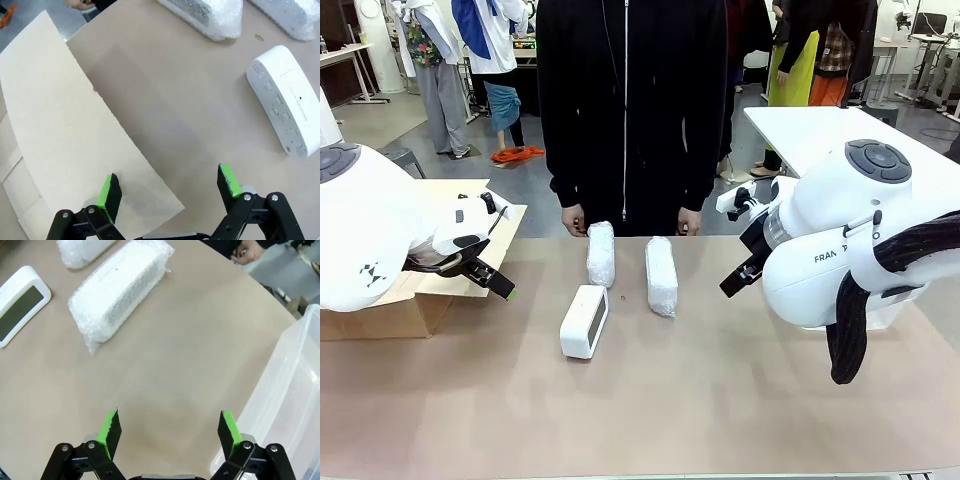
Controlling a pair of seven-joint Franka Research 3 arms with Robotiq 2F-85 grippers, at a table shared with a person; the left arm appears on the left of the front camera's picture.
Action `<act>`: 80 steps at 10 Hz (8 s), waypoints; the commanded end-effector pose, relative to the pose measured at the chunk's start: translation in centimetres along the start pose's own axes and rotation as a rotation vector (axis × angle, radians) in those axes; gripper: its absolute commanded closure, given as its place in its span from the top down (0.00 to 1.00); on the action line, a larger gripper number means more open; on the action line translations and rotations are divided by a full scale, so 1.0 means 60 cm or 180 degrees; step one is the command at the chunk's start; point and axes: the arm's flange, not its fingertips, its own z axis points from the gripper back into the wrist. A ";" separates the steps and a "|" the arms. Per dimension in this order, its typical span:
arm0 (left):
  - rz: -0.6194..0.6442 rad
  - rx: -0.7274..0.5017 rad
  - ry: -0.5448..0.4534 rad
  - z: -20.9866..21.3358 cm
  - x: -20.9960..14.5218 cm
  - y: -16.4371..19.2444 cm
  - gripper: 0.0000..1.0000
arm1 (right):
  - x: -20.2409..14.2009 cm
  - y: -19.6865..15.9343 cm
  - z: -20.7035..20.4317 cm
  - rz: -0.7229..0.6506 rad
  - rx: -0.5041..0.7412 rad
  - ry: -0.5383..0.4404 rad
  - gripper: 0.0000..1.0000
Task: Separate and place wrapped and unwrapped clocks.
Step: Pick up the Digital clock indicated by the person.
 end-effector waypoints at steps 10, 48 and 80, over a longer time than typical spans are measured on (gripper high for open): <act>-0.0087 0.0145 0.0163 0.051 -0.016 0.001 1.00 | -0.001 -0.010 0.075 0.0250 -0.0084 0.0029 1.00; -0.1406 -0.0465 -0.1260 0.317 -0.191 0.312 1.00 | -0.092 -0.314 0.260 0.1414 0.1677 -0.1530 1.00; -0.1406 -0.0465 -0.1260 0.317 -0.191 0.312 1.00 | -0.092 -0.314 0.260 0.1414 0.1677 -0.1530 1.00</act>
